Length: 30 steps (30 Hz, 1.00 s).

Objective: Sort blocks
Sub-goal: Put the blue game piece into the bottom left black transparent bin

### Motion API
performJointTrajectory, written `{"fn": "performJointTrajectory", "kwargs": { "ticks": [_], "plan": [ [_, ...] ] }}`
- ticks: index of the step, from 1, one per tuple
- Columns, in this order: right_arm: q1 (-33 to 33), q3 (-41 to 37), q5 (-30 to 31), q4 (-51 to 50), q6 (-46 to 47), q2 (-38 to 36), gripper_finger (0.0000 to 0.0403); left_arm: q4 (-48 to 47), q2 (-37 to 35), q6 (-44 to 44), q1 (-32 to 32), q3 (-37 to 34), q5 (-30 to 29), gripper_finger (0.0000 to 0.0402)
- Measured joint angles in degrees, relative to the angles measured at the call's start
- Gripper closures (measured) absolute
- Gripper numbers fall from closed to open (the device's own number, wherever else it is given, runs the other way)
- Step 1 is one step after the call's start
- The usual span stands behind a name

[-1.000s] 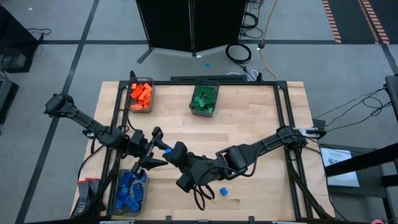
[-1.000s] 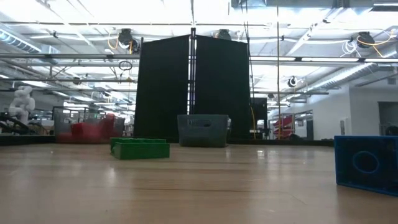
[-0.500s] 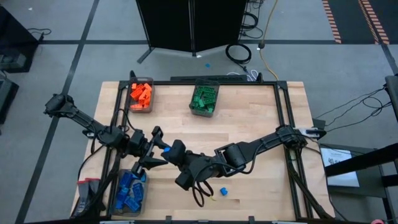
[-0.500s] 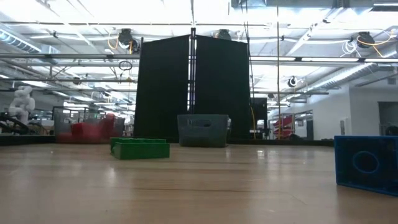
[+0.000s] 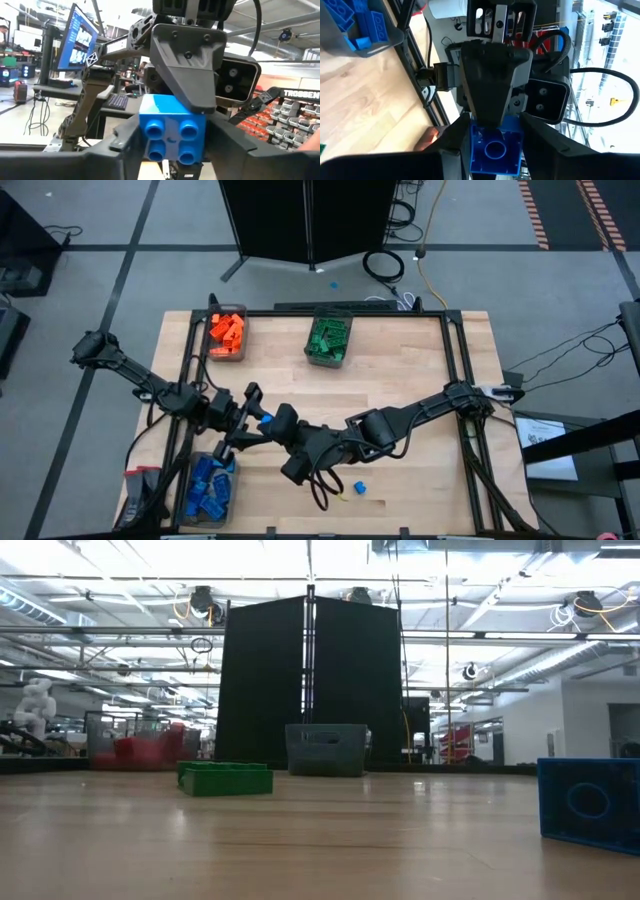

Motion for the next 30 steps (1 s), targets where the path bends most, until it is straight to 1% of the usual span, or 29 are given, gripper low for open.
{"fn": "performJointTrajectory", "kwargs": {
  "ticks": [5, 7, 9, 11, 14, 16, 18, 21, 23, 26, 30],
  "plan": [
    [0.1, 0.0, -0.3, -0.2, 1.3, 0.0, 0.0286, 0.0, 0.0, -0.4, 0.0, 0.0, 0.0, 0.0263],
    [0.1, 0.0, -0.4, -0.3, 2.3, 0.0, 0.0282, 0.0, 0.0, -0.6, 0.0, 0.0, 0.0, 0.0277],
    [0.1, 0.0, 0.0, -0.4, 4.2, 0.0, 0.0250, -0.1, 0.0, -0.7, 0.0, 0.0, -0.3, 0.0277],
    [0.0, 0.0, 1.0, -1.0, 7.5, 0.0, 0.0203, -0.8, -0.1, 0.2, -0.1, 0.0, 0.0, 0.0277],
    [0.4, 0.0, 4.1, -3.7, 11.2, 0.0, 0.0144, -5.1, -0.4, -0.8, -0.2, 0.0, -1.1, 0.0277],
    [1.3, 0.0, 6.9, -6.3, 13.3, 0.0, 0.0121, -9.4, -0.9, -3.1, -0.1, 0.0, -1.5, 0.0277],
    [2.5, 0.0, 8.0, -10.2, 16.5, -0.3, 0.0112, -14.5, -1.2, -5.9, -0.2, 0.0, -1.4, 0.0277],
    [3.7, 0.1, 8.3, -15.8, 23.4, -0.9, 0.0114, -26.1, -2.2, -13.1, -0.7, 0.0, -0.8, 0.0277],
    [4.2, 0.1, 8.5, -21.0, 28.6, -1.1, 0.0120, -34.7, -3.3, -20.2, -1.5, 0.0, 0.5, 0.0277],
    [4.8, 0.0, 8.2, -28.4, 36.9, -1.0, 0.0130, -47.3, -3.9, -32.9, -3.5, 0.0, 4.8, 0.0277],
    [5.0, 0.0, 7.8, -35.8, 47.7, -1.0, 0.0140, -57.1, -4.2, -48.0, -8.5, 0.0, 11.8, 0.0277]
  ]
}}
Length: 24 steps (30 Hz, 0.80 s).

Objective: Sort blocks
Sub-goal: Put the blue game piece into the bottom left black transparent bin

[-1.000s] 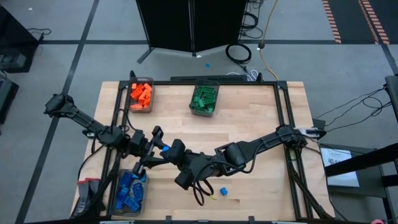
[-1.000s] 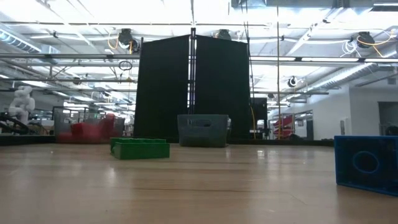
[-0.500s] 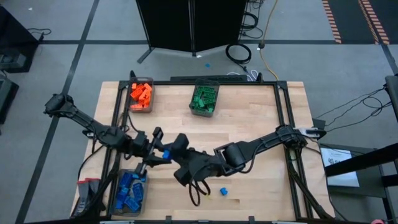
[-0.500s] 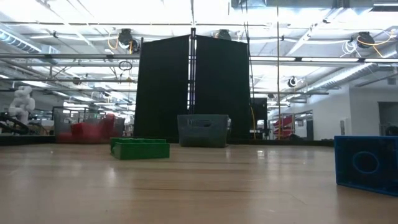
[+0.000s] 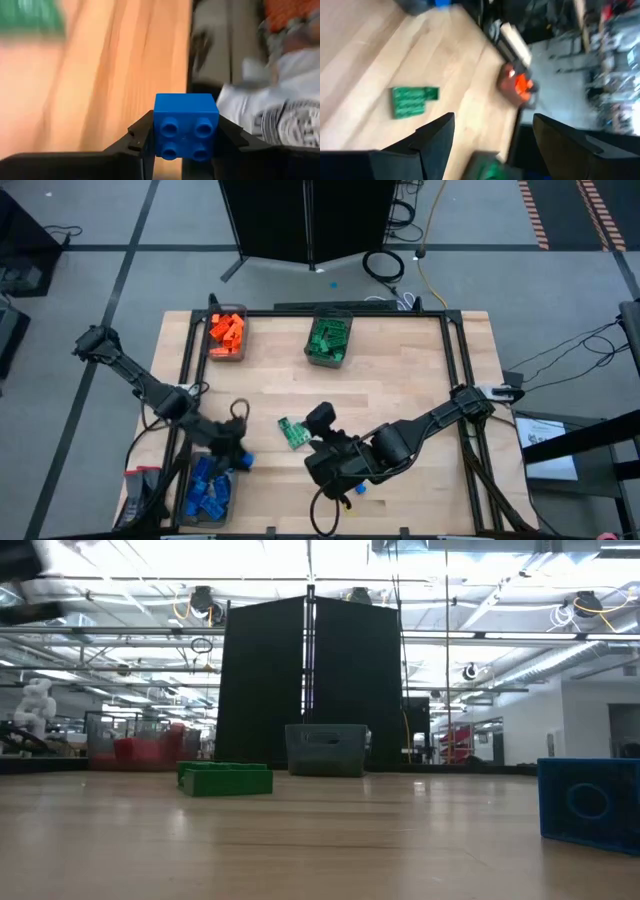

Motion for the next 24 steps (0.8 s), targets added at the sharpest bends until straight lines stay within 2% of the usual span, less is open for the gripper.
{"fn": "performJointTrajectory", "kwargs": {
  "ticks": [3, 7, 12, 17, 20, 24],
  "plan": [
    [-0.6, 0.0, -2.2, -2.8, 5.1, 0.0, 0.0144, -6.3, 0.0, -9.0, -5.0, 0.0, 1.4, 0.0277],
    [-2.5, 0.0, -10.3, -3.0, 9.3, 0.0, 0.0145, -15.9, 0.3, -19.3, -10.9, 0.0, 0.7, 0.0277],
    [-4.8, 0.0, -14.8, -4.6, 11.2, 0.1, 0.0145, -20.4, 1.9, -28.1, -17.3, 0.0, -0.1, 0.0273],
    [-7.2, 0.0, -15.9, -4.5, 11.8, 0.3, 0.0145, -19.5, 3.5, -28.5, -21.0, 0.0, 3.3, 0.0267],
    [-9.0, 0.0, -20.1, -4.5, 12.3, 1.2, 0.0145, -15.3, 4.2, -27.0, -22.5, 0.0, 3.5, 0.0260],
    [-11.3, 0.0, -25.8, -4.3, 12.2, 4.2, 0.0145, -10.5, 5.2, -23.8, -23.5, 0.0, 2.4, 0.0229]
  ]
}}
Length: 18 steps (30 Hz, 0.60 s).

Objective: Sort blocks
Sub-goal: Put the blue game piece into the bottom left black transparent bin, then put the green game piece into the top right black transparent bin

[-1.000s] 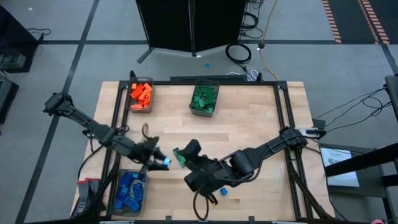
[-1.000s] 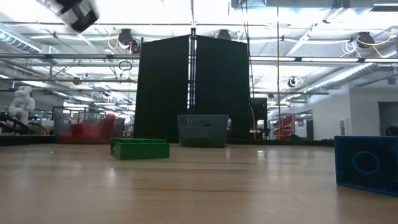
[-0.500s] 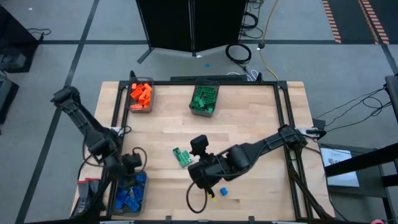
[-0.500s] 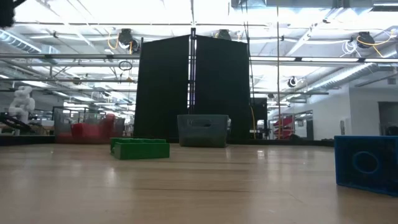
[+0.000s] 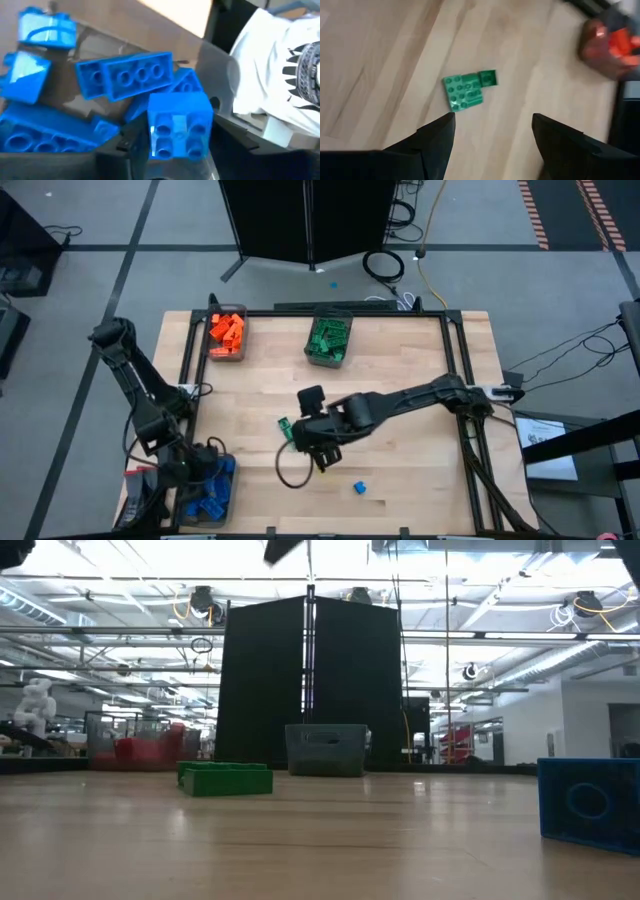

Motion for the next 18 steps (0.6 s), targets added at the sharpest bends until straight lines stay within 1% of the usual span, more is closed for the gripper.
{"fn": "performJointTrajectory", "kwargs": {
  "ticks": [5, 9, 15, 18],
  "plan": [
    [-2.3, 0.0, -6.9, 0.0, -2.1, 5.1, 0.0145, 1.7, 1.3, 1.7, -0.6, 0.0, -0.1, 0.0181],
    [-3.5, 0.0, -11.2, 0.9, -4.4, 8.8, 0.0145, 1.6, 1.7, 1.7, -0.5, 0.0, 1.2, 0.0154],
    [-4.6, 0.0, -12.0, 4.9, -9.6, 13.6, 0.0145, 2.0, 1.7, 1.1, -0.5, 0.3, 2.0, 0.0146],
    [-5.0, 0.0, -12.0, 8.1, -11.6, 14.9, 0.0145, 1.9, 1.7, -0.9, -0.5, 0.3, 2.4, 0.0146]
  ]
}}
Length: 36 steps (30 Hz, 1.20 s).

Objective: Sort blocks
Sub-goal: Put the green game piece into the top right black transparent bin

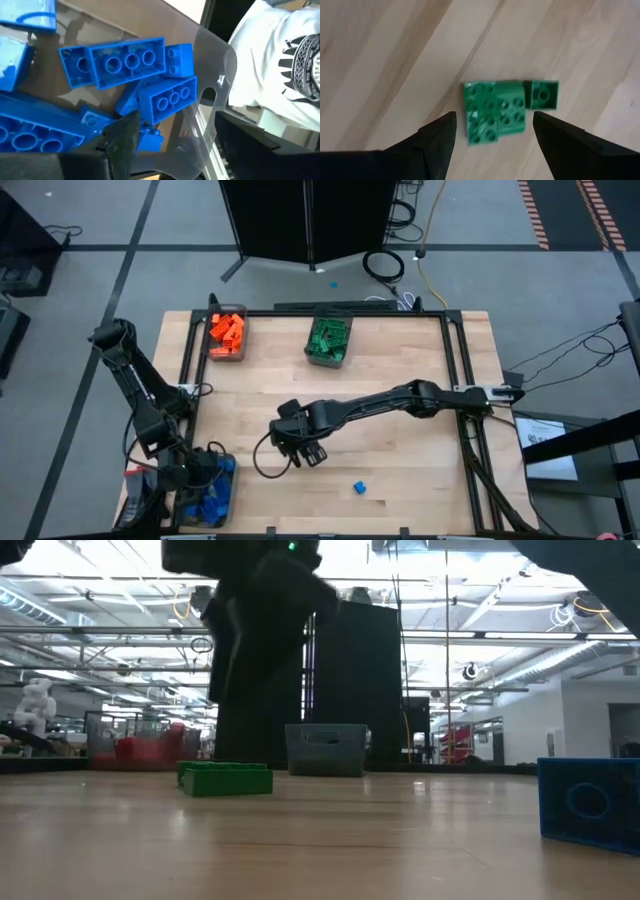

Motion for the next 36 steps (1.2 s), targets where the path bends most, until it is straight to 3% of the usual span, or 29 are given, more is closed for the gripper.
{"fn": "performJointTrajectory", "kwargs": {
  "ticks": [10, 36],
  "plan": [
    [-0.7, 0.0, -7.5, 2.9, 0.9, 4.5, 0.0145, 0.4, 0.0, -2.4, 0.0, 0.0, 0.0, 0.0146],
    [-0.6, -0.1, -5.3, -7.2, 7.6, 6.7, 0.0145, -0.4, 0.0, -0.3, 0.0, 0.1, -6.9, 0.0146]
  ]
}}
